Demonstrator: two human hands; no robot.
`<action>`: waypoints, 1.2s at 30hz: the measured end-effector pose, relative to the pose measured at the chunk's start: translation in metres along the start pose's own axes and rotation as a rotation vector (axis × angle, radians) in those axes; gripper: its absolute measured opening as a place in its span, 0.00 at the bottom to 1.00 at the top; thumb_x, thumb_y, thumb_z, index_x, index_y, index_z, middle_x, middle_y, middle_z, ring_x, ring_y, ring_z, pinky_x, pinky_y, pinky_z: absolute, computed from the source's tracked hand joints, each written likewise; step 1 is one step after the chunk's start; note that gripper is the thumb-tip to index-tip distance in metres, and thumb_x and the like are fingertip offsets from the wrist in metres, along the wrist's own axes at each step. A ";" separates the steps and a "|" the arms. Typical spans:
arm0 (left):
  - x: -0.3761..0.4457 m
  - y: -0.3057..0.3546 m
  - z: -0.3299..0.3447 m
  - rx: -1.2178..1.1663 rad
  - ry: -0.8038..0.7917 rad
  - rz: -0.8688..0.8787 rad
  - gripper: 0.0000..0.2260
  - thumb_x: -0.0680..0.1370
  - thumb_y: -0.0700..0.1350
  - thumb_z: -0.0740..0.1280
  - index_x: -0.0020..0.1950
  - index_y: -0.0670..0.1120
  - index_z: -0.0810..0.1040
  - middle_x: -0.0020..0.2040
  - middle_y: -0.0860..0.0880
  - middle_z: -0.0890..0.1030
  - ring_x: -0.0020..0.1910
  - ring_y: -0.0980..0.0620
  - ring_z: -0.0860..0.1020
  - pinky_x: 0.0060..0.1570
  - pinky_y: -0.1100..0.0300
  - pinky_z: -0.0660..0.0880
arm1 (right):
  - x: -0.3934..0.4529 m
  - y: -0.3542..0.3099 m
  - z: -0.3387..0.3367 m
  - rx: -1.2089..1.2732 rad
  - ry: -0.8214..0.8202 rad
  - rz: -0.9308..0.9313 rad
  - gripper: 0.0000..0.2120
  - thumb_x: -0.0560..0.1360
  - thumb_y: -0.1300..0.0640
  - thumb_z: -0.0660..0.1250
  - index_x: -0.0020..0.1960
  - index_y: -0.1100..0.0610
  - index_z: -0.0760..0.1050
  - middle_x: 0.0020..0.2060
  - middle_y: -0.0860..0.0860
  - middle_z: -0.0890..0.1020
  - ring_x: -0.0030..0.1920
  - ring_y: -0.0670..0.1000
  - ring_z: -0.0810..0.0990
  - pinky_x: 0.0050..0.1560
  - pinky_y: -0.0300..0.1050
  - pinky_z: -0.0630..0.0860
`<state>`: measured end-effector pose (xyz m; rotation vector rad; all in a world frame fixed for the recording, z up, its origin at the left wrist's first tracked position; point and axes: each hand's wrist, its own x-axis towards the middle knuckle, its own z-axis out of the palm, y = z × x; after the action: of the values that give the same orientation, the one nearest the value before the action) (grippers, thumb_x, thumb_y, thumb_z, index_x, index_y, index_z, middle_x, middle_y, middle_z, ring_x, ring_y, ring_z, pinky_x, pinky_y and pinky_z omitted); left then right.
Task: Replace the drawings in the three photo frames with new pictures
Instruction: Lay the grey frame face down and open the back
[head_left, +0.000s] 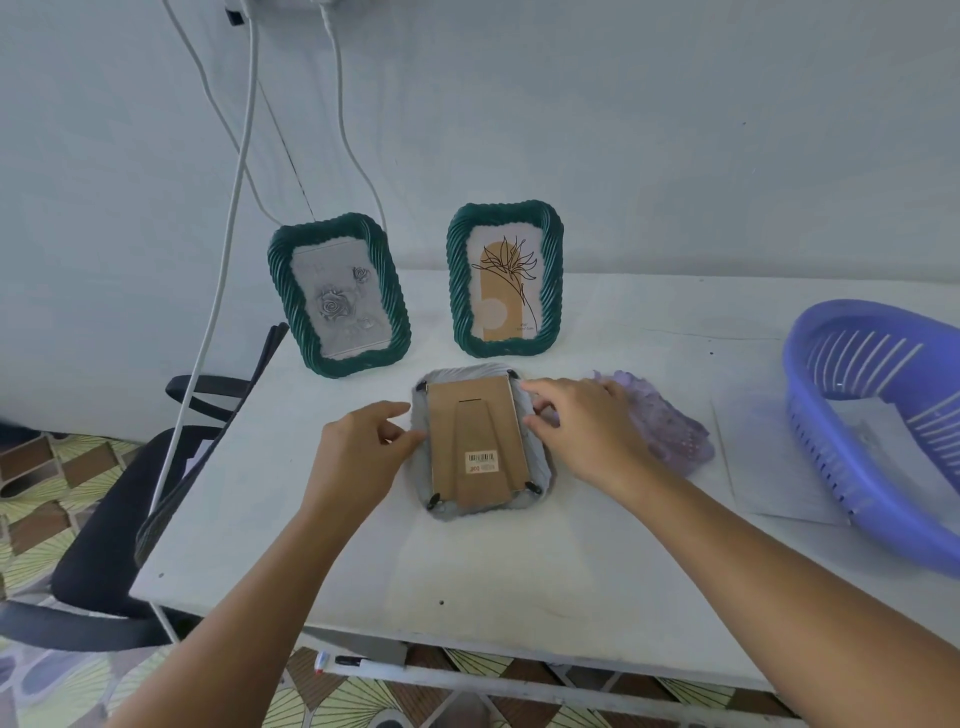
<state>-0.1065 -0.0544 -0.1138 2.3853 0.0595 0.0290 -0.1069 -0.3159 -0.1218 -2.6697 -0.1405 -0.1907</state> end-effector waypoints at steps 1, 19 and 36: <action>0.000 0.000 0.000 0.002 0.004 -0.001 0.18 0.78 0.51 0.72 0.68 0.51 0.80 0.43 0.56 0.84 0.47 0.58 0.79 0.45 0.62 0.72 | 0.001 -0.001 -0.001 -0.017 0.005 -0.004 0.19 0.79 0.47 0.69 0.69 0.43 0.75 0.52 0.44 0.85 0.56 0.50 0.80 0.68 0.59 0.65; -0.037 -0.016 -0.012 -0.189 -0.331 0.123 0.14 0.59 0.53 0.84 0.43 0.59 0.87 0.60 0.57 0.72 0.61 0.66 0.71 0.57 0.77 0.63 | -0.026 0.019 -0.019 0.353 -0.386 -0.154 0.19 0.60 0.33 0.79 0.47 0.38 0.82 0.56 0.36 0.75 0.64 0.39 0.67 0.75 0.54 0.57; -0.033 -0.015 -0.013 -0.143 -0.449 0.114 0.08 0.65 0.51 0.82 0.43 0.57 0.88 0.63 0.56 0.67 0.65 0.63 0.67 0.59 0.75 0.63 | -0.026 0.014 -0.024 0.347 -0.433 -0.112 0.17 0.62 0.35 0.80 0.47 0.36 0.83 0.55 0.34 0.73 0.65 0.44 0.65 0.76 0.54 0.54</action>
<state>-0.1408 -0.0364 -0.1145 2.1964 -0.2815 -0.4320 -0.1337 -0.3413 -0.1104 -2.3187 -0.4181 0.3502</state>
